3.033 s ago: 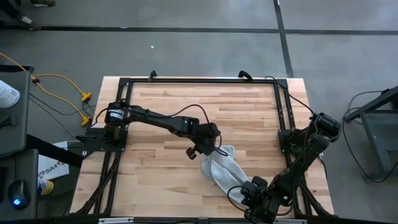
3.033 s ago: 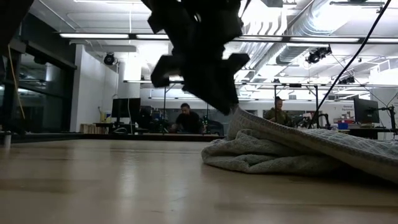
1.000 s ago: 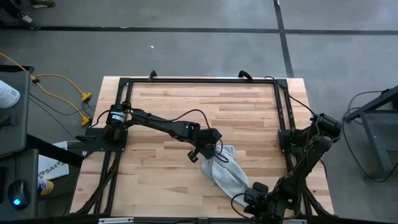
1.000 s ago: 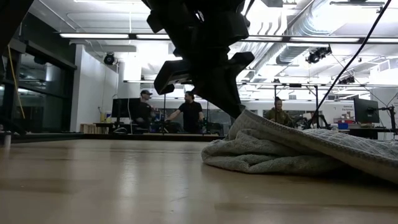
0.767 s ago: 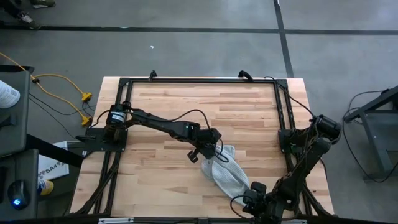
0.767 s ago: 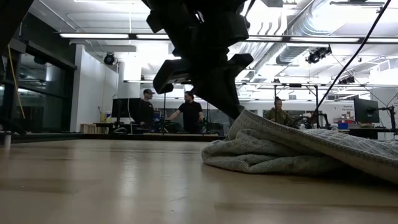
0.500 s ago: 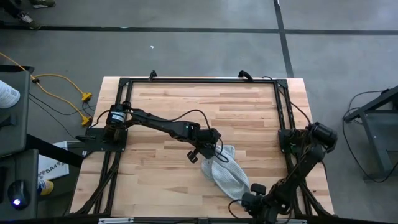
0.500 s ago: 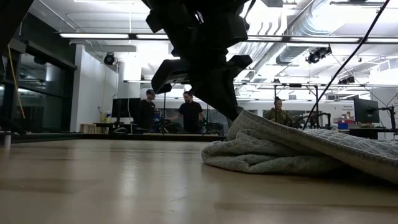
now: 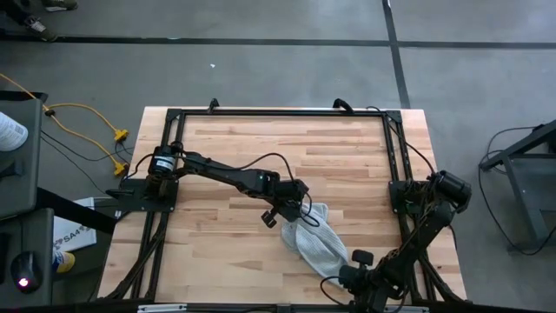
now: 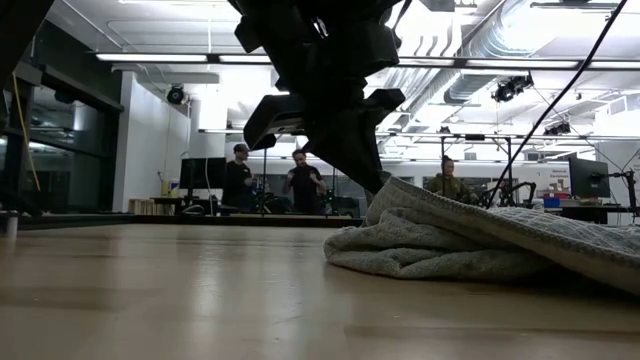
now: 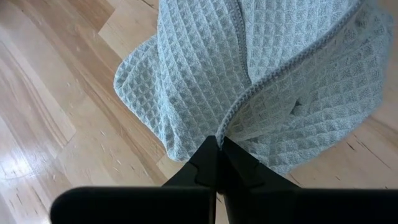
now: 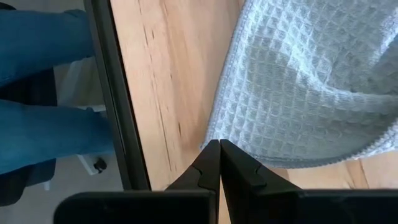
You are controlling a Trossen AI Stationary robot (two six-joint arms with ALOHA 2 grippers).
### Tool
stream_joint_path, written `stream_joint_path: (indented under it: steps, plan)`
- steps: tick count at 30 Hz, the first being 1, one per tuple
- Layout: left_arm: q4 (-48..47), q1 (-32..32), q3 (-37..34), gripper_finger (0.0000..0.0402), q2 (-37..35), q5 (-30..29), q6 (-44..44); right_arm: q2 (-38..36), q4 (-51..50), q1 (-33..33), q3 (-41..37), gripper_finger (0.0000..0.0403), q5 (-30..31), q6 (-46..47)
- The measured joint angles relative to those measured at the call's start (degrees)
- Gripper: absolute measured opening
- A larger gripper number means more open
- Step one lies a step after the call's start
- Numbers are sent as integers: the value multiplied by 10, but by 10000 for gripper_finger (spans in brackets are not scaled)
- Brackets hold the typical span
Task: Fold microfiber towels
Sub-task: Fold the gray towel
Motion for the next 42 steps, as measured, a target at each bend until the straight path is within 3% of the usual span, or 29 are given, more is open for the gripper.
stream_joint_path:
  steps: [9,22,27,42]
  plan:
    - [0,0,0,1,0,0,-1,0,8,0,0,6,0,-14]
    - [0,0,0,1,0,0,-1,0,27,0,0,89,10,-26]
    - [0,0,0,1,0,0,-1,0,26,0,0,97,31,-44]
    - [0,0,0,1,0,0,-2,29,20,11,0,100,19,-45]
